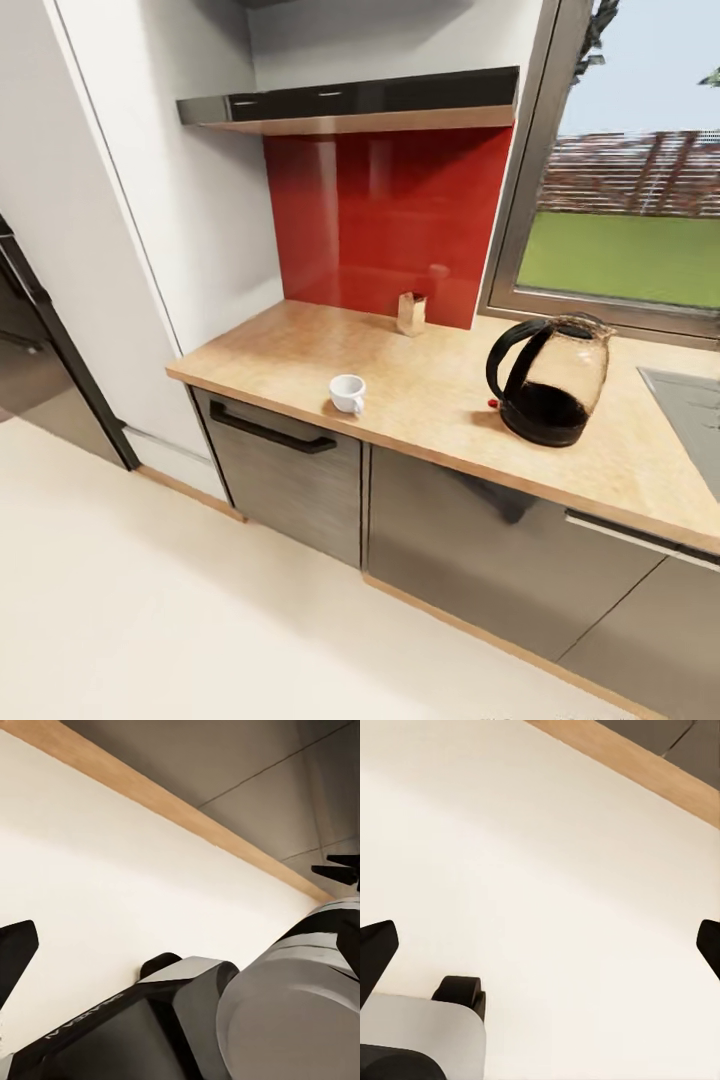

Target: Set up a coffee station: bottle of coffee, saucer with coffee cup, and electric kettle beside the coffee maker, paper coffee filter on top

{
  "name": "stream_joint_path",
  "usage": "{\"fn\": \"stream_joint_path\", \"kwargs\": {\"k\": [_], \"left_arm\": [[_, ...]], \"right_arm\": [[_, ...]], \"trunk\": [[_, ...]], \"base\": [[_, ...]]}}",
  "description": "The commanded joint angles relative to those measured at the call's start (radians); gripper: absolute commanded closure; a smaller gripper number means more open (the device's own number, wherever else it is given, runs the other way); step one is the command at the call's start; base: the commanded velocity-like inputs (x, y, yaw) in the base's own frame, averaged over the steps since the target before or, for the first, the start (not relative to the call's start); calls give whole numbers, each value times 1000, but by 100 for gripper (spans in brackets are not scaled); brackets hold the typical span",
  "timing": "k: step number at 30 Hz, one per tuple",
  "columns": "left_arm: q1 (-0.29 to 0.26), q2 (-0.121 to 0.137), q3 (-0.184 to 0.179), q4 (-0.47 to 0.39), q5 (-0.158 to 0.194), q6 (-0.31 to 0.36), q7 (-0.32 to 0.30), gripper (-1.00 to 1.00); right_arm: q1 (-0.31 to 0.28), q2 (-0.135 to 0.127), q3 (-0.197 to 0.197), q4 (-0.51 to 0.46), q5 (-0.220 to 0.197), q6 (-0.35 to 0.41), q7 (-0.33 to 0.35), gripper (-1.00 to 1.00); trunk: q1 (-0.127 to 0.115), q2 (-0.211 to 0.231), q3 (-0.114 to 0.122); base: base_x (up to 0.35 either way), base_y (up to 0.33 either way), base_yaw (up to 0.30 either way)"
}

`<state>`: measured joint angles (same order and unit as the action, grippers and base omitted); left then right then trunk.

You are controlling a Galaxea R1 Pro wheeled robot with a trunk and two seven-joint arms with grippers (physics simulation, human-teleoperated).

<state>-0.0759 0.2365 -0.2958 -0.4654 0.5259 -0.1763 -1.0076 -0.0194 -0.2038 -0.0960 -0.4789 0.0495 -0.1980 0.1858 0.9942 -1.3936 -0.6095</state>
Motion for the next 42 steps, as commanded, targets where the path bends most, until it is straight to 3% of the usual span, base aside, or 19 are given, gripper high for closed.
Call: {"fn": "stream_joint_path", "kwargs": {"k": [1,17,42], "left_arm": [[-1,1,-8,1,8,-6,1,-100],[-1,1,-8,1,8,-6,1,-100],[-1,1,-6,1,8,-6,1,-100]], "right_arm": [[-1,1,-8,0,5,-3,9,-100],[-1,0,-8,0,5,-3,9,-100],[-1,0,-8,0,6,-3,8,-100]], "trunk": [[0,0,-1],[0,0,-1],[0,0,-1]], "base": [[136,199,-89],[189,258,-16],[18,31,-250]]}}
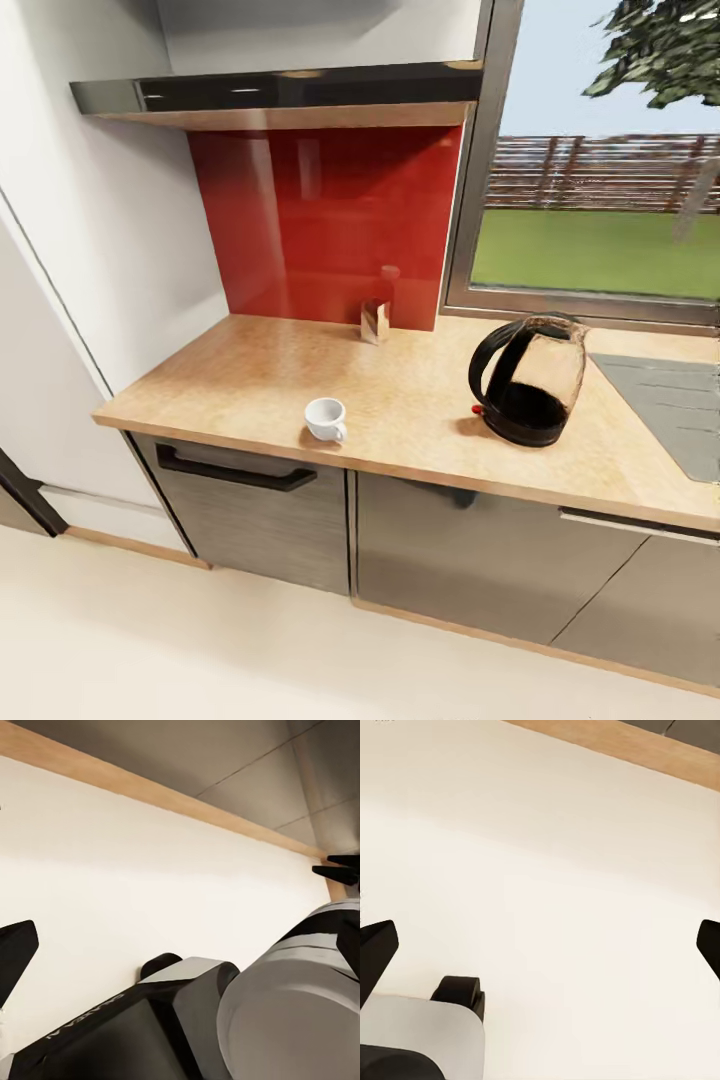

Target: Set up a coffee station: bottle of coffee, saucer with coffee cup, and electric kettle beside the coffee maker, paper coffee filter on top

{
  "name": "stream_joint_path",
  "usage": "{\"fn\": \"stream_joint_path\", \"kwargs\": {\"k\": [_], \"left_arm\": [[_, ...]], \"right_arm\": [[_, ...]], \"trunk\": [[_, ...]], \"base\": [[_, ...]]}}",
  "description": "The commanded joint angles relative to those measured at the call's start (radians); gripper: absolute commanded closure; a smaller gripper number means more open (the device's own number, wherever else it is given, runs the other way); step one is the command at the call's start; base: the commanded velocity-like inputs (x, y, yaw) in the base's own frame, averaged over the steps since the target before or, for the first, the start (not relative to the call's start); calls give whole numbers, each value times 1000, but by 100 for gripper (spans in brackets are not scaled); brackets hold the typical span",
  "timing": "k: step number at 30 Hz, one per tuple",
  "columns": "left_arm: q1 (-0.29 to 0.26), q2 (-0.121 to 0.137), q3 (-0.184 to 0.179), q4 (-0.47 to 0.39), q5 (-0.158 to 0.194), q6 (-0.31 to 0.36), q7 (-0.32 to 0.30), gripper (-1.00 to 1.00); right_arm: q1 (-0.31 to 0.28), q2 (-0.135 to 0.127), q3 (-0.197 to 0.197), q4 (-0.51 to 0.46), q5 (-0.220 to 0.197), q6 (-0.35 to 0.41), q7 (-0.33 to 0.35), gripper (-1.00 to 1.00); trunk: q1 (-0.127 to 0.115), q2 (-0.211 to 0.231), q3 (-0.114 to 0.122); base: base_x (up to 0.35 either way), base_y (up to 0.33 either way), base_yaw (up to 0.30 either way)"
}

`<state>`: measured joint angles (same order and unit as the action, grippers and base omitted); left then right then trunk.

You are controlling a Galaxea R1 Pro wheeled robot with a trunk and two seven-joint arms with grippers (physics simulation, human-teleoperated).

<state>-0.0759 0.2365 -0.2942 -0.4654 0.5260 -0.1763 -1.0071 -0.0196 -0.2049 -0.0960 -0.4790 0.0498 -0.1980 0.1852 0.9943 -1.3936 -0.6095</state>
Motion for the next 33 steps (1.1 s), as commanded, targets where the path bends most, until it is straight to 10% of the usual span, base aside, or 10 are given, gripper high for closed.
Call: {"fn": "stream_joint_path", "kwargs": {"k": [1,33], "left_arm": [[-1,1,-7,1,8,-6,1,-100],[-1,1,-5,1,8,-6,1,-100]], "right_arm": [[-1,1,-8,0,5,-3,9,-100],[0,2,-8,1,5,-3,8,-100]], "trunk": [[0,0,-1],[0,0,-1]], "base": [[73,180,-111],[62,188,-119]]}}
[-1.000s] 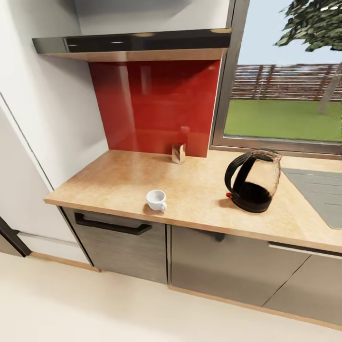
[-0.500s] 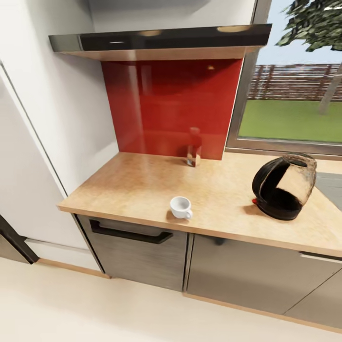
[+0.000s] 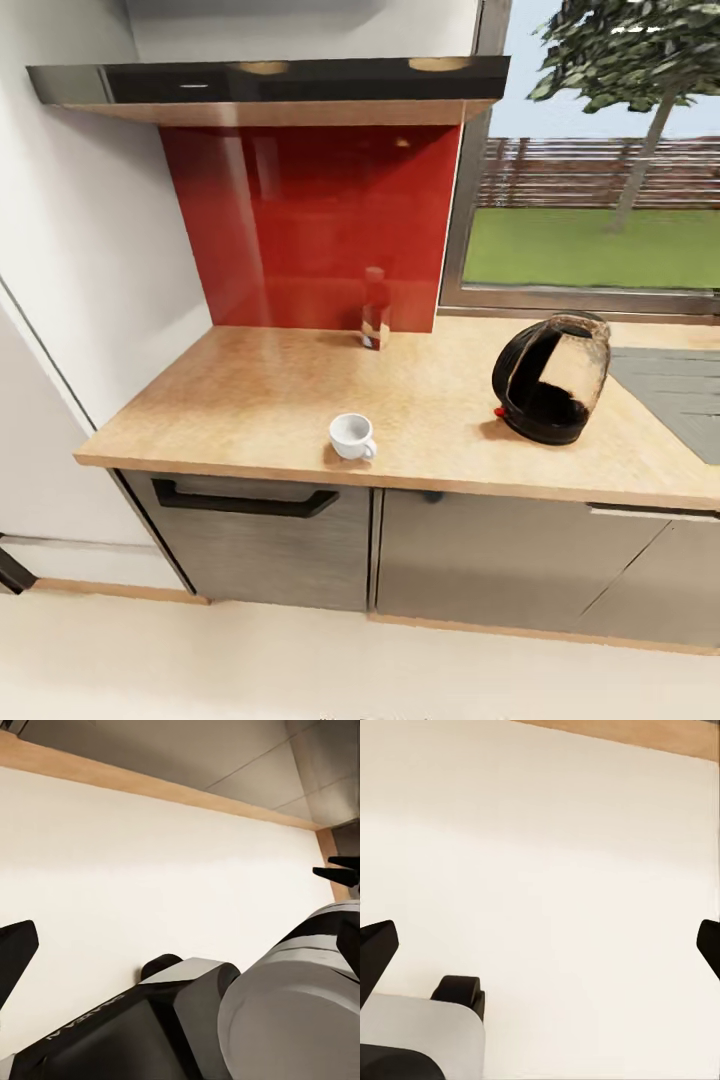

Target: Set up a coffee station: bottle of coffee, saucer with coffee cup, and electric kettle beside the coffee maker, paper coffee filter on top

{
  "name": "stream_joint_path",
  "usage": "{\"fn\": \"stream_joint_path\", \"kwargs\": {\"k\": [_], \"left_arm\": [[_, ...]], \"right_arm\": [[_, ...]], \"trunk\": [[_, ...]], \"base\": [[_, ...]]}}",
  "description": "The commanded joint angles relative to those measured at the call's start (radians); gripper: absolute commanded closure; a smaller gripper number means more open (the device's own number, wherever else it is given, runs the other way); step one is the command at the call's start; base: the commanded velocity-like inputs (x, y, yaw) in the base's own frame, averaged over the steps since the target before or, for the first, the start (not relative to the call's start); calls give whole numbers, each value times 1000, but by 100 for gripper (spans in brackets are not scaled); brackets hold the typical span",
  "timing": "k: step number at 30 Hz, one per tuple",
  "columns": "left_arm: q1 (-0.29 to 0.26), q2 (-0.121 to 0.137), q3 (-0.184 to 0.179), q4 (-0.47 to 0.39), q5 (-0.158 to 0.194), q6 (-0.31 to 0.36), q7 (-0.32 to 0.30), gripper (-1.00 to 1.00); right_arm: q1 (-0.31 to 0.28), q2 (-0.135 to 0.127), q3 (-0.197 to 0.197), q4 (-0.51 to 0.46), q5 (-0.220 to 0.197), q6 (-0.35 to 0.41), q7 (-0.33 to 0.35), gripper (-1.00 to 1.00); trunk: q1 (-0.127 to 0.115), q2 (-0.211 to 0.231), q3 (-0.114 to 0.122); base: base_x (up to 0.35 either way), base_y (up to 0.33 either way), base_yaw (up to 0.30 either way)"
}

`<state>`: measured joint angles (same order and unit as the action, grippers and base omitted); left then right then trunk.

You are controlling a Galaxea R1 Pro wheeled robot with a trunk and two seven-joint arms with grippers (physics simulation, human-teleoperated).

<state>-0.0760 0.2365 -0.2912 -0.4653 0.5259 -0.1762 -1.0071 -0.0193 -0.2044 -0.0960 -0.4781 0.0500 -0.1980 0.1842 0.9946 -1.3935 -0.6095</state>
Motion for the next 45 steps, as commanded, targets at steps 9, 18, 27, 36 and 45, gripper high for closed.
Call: {"fn": "stream_joint_path", "kwargs": {"k": [9,18,27,36,45], "left_arm": [[-1,1,-8,0,8,-6,1,-100],[-1,1,-8,0,8,-6,1,-100],[-1,1,-8,0,8,-6,1,-100],[-1,1,-8,0,8,-6,1,-100],[-1,1,-8,0,8,-6,1,-100]], "right_arm": [[-1,1,-8,8,5,-4,9,-100],[-1,0,-5,27,5,-4,9,-100],[-1,0,-5,29,5,-3,9,-100],[-1,0,-5,29,5,-3,9,-100],[-1,0,-5,29,5,-3,9,-100]], "trunk": [[0,0,-1],[0,0,-1],[0,0,-1],[0,0,-1],[0,0,-1]], "base": [[-173,206,-99],[-201,245,-11],[-61,69,-205],[-3,4,-269],[0,0,-273]]}}
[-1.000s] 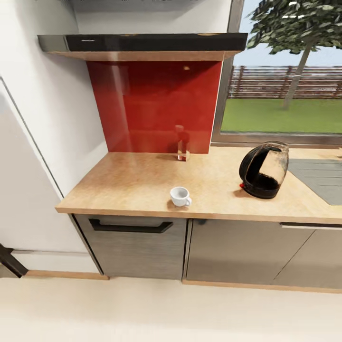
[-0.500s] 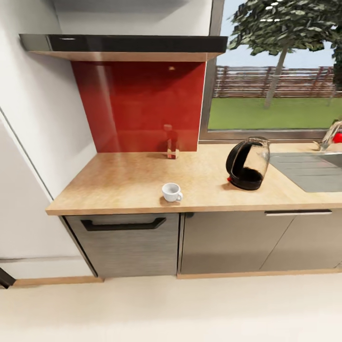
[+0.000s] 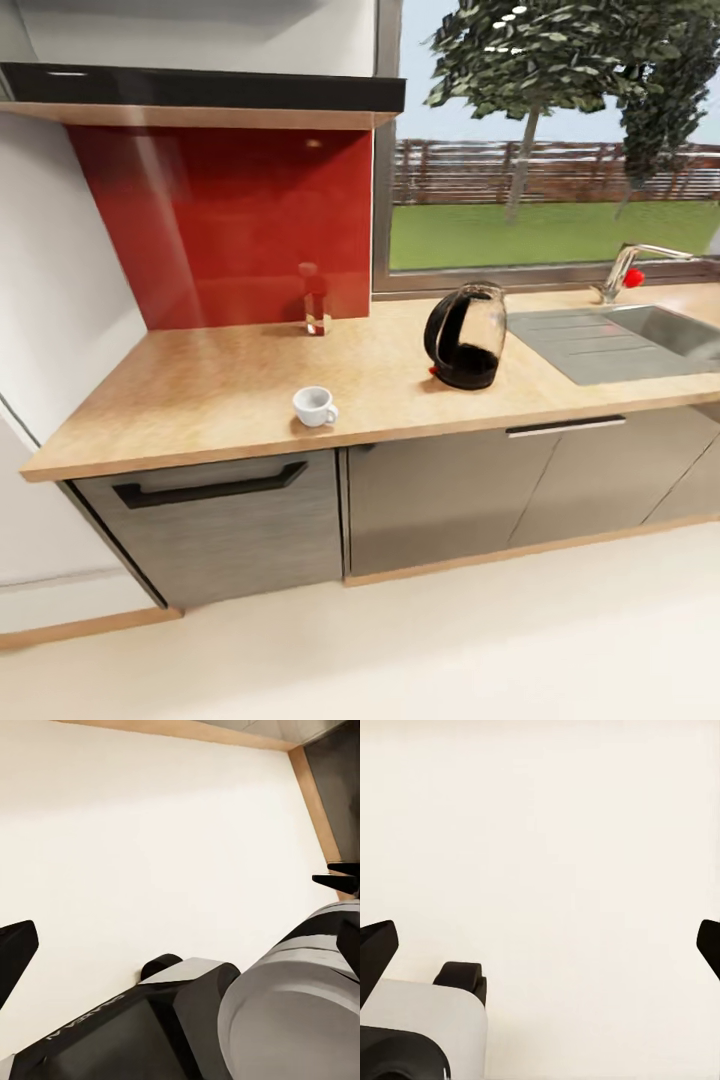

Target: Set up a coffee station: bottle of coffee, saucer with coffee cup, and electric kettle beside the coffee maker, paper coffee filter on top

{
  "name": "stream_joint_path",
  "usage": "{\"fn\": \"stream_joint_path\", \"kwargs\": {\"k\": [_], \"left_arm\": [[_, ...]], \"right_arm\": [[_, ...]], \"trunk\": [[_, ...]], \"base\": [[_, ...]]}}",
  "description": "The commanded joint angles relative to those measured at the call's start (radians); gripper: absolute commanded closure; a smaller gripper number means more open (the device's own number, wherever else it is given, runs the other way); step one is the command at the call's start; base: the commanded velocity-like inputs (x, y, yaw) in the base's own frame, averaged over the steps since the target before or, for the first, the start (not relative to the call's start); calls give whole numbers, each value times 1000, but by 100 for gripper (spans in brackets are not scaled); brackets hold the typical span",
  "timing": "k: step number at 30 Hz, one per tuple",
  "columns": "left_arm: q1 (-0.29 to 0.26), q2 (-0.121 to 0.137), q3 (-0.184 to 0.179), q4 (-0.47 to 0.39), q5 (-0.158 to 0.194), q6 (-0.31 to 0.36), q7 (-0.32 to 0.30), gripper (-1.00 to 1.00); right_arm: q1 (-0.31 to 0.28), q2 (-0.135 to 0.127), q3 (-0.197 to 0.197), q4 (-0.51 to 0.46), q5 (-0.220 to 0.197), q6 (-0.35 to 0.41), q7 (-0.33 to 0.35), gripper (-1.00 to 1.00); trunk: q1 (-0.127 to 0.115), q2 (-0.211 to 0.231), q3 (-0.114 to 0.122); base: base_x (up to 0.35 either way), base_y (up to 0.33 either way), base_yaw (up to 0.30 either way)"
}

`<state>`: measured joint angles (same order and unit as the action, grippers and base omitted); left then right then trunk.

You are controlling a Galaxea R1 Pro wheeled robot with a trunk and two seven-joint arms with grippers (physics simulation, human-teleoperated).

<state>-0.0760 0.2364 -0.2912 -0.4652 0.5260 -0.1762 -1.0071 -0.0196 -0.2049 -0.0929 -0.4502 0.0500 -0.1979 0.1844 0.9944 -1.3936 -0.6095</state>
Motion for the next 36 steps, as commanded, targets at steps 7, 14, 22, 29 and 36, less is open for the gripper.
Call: {"fn": "stream_joint_path", "kwargs": {"k": [7,14,22,29,36], "left_arm": [[-1,1,-8,0,8,-6,1,-100],[-1,1,-8,0,8,-6,1,-100],[-1,1,-8,0,8,-6,1,-100],[-1,1,-8,0,8,-6,1,-100],[-1,1,-8,0,8,-6,1,-100]], "right_arm": [[0,1,-8,2,5,-3,9,-100],[0,1,-8,2,5,-4,9,-100],[-1,1,-8,2,36,-3,9,-100],[0,1,-8,2,39,-3,9,-100],[0,1,-8,2,40,-3,9,-100]], "trunk": [[0,0,-1],[0,0,-1],[0,0,-1],[0,0,-1],[0,0,-1]], "base": [[0,0,-271],[0,0,-113],[33,66,-11],[107,211,-39],[17,38,-229]]}}
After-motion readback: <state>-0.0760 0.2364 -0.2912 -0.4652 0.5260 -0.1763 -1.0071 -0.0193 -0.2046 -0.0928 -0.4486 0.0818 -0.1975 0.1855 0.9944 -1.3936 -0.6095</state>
